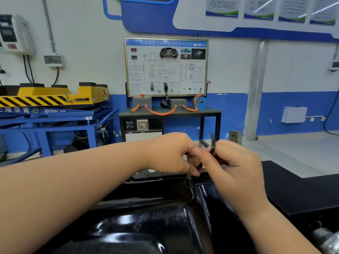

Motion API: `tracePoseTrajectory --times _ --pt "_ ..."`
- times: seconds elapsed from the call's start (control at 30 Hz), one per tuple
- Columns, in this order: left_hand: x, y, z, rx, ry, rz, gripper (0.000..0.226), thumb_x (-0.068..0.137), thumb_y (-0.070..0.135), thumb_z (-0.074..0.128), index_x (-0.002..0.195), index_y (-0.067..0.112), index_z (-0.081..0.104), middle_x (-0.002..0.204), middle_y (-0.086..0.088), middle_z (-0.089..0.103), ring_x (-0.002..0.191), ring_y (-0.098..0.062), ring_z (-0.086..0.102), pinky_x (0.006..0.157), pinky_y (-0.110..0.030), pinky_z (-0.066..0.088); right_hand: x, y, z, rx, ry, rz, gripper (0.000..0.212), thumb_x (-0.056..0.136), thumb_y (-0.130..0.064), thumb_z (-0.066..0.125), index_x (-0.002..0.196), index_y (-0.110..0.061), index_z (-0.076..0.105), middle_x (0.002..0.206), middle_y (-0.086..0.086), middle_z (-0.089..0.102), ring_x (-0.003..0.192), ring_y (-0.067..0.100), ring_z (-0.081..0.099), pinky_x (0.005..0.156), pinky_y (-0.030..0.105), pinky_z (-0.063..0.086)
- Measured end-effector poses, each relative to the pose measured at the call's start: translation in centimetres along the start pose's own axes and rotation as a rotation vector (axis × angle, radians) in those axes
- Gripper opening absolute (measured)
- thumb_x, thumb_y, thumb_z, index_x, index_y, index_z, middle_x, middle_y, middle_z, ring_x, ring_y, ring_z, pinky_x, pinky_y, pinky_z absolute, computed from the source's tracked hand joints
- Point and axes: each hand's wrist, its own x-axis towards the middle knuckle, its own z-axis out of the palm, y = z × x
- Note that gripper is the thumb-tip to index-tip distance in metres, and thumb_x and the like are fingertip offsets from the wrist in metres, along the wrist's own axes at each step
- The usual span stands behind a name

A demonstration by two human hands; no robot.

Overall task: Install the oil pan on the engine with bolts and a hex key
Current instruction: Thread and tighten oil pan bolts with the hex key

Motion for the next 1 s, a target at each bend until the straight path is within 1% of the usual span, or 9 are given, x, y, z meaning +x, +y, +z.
tracePoseTrajectory --times 0.1,0.2,0.3,0.43,0.5,0.63,0.73,0.83,1.0 --pt "-0.1 0.3 -0.1 -0.012 0.006 -0.006 0.011 0.077 0.024 0.074 0.070 0.022 0.065 0.062 0.020 0.058 0.061 0.005 0.051 0.059 -0.009 0.037 -0.1 0.2 0.1 0.065 -0.040 0.022 0.039 0.083 -0.038 0.057 0.053 -0.014 0.052 0.051 -0.008 0.045 0.054 0.009 0.045 0.049 0.024 0.037" --pt "0.0 0.2 -0.1 -0.009 0.020 -0.008 0.041 0.076 0.016 0.073 0.054 0.034 0.044 0.049 0.030 0.051 0.051 0.012 0.047 0.052 -0.004 0.034 -0.3 0.4 0.0 0.165 -0.169 0.062 0.025 0.084 -0.034 0.056 0.080 -0.015 0.072 0.071 -0.002 0.066 0.071 0.012 0.061 0.062 0.032 0.050" --pt "0.0 0.2 -0.2 -0.021 0.019 -0.033 0.028 0.077 0.020 0.074 0.061 0.023 0.051 0.051 0.015 0.050 0.051 0.006 0.047 0.053 -0.009 0.034 -0.3 0.7 -0.6 0.291 -0.252 0.147 0.020 0.084 -0.020 0.061 0.097 -0.032 0.068 0.091 -0.010 0.072 0.088 0.007 0.067 0.075 0.025 0.056" --pt "-0.2 0.0 -0.2 -0.031 0.008 -0.039 0.009 0.079 0.022 0.072 0.077 0.017 0.066 0.054 0.017 0.053 0.052 0.010 0.048 0.054 -0.006 0.035 -0.1 0.9 -0.8 0.282 -0.239 0.197 0.023 0.077 -0.018 0.064 0.083 -0.040 0.069 0.085 -0.015 0.072 0.081 0.006 0.069 0.074 0.026 0.056" --pt "-0.3 0.0 -0.1 -0.013 0.011 -0.020 0.015 0.078 0.027 0.073 0.075 0.018 0.062 0.056 0.015 0.055 0.050 0.004 0.046 0.051 -0.007 0.033 -0.1 1.0 -0.7 0.286 -0.219 0.229 0.017 0.074 -0.020 0.071 0.070 -0.036 0.068 0.077 -0.011 0.071 0.074 0.012 0.067 0.070 0.034 0.056" --pt "-0.1 0.1 0.0 -0.027 0.042 -0.006 0.032 0.075 0.028 0.075 0.085 0.000 0.064 0.079 -0.012 0.061 0.059 -0.004 0.042 0.055 -0.015 0.034 -0.2 1.0 -0.6 0.287 -0.226 0.276 0.019 0.072 -0.016 0.079 0.074 -0.026 0.063 0.072 -0.008 0.066 0.070 0.017 0.063 0.068 0.046 0.054" --pt "-0.2 0.2 -0.1 -0.037 0.035 -0.010 0.022 0.075 0.023 0.077 0.067 0.013 0.059 0.060 0.003 0.051 0.051 -0.003 0.041 0.049 -0.012 0.031 -0.1 0.6 -0.8 0.333 -0.276 0.271 0.019 0.075 -0.021 0.070 0.085 -0.037 0.068 0.081 -0.003 0.070 0.075 0.015 0.066 0.071 0.044 0.055" --pt "-0.2 0.1 -0.2 -0.061 0.039 -0.024 0.030 0.075 0.020 0.076 0.057 0.020 0.052 0.051 0.009 0.044 0.048 -0.004 0.039 0.048 -0.012 0.030 -0.1 0.2 -1.0 0.330 -0.327 0.231 0.028 0.079 -0.017 0.062 0.091 -0.042 0.069 0.089 -0.009 0.073 0.082 0.012 0.068 0.074 0.038 0.056" --pt "-0.3 0.2 -0.1 -0.030 0.007 -0.025 0.025 0.079 0.022 0.073 0.063 0.030 0.056 0.048 0.024 0.051 0.050 0.008 0.046 0.053 -0.007 0.032 0.0 0.5 -0.9 0.285 -0.243 0.289 0.032 0.074 -0.003 0.076 0.069 -0.034 0.067 0.078 -0.010 0.072 0.074 0.011 0.069 0.072 0.039 0.057"
